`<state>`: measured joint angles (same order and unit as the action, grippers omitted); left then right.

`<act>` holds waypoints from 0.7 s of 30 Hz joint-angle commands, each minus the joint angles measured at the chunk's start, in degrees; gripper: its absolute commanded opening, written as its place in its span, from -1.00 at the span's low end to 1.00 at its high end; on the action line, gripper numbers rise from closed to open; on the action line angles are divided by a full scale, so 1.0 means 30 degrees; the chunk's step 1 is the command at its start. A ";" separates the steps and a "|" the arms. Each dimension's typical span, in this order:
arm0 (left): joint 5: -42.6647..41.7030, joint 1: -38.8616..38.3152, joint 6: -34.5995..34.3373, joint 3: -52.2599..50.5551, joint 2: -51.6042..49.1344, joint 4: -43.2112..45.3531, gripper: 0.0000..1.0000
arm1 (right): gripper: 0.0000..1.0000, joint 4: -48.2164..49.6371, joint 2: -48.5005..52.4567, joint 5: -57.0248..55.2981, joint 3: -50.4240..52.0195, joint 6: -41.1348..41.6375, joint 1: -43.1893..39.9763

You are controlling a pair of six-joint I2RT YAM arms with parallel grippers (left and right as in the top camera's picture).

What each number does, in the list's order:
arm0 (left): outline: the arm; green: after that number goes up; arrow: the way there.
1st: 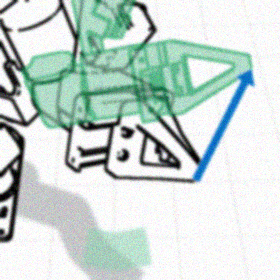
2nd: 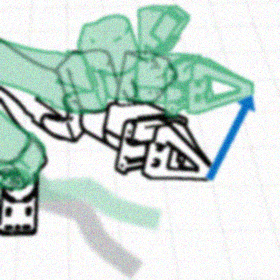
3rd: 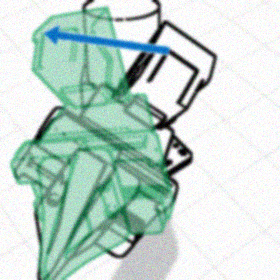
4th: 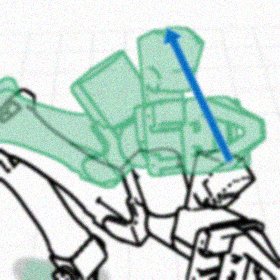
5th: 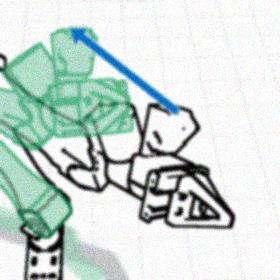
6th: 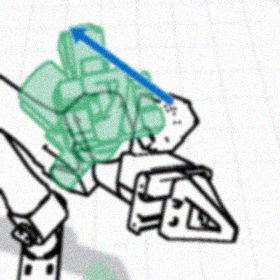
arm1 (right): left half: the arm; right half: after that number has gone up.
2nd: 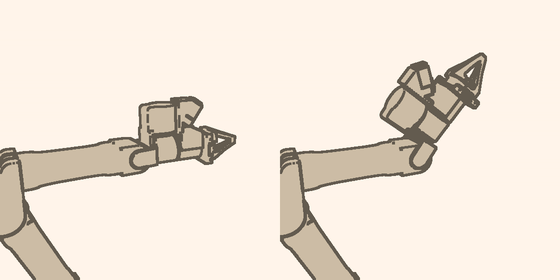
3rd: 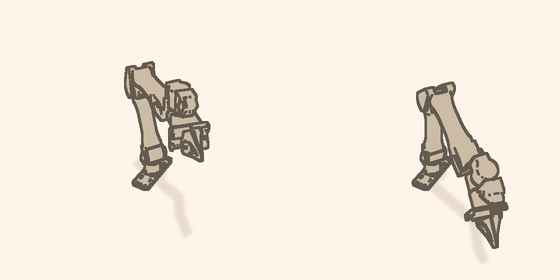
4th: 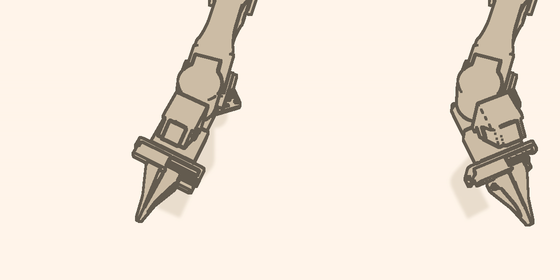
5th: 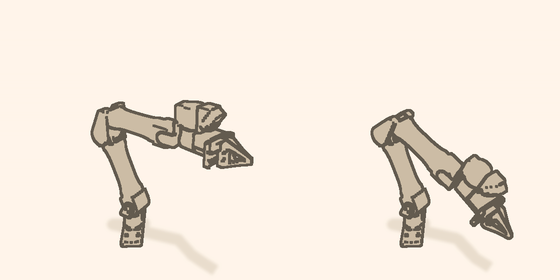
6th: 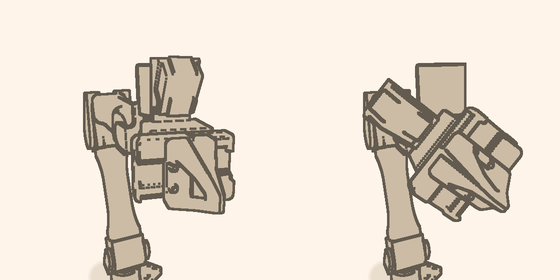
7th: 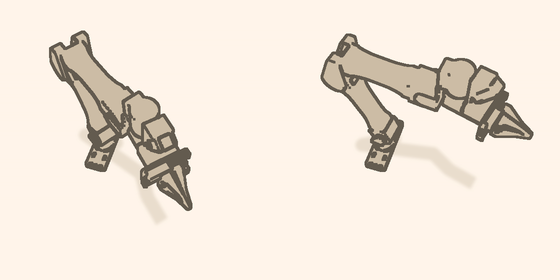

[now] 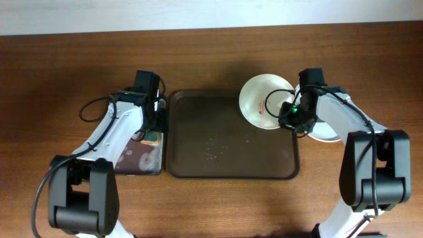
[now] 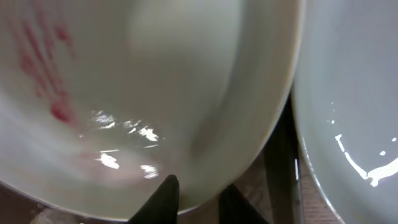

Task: Clean dirty plates on tray and stack at the side
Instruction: 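Drag the white plate to the tray center with the right gripper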

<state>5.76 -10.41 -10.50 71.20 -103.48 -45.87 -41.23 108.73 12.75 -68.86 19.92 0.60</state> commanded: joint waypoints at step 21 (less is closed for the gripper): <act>-0.0146 0.0029 -0.0044 0.0262 0.0321 -0.0044 0.39 | -0.08 0.1800 0.0262 0.1253 -0.1982 -0.7235 0.4415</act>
<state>5.76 -10.41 -10.50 71.20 -103.48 -45.91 -36.47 108.95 19.07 -74.15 8.27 13.96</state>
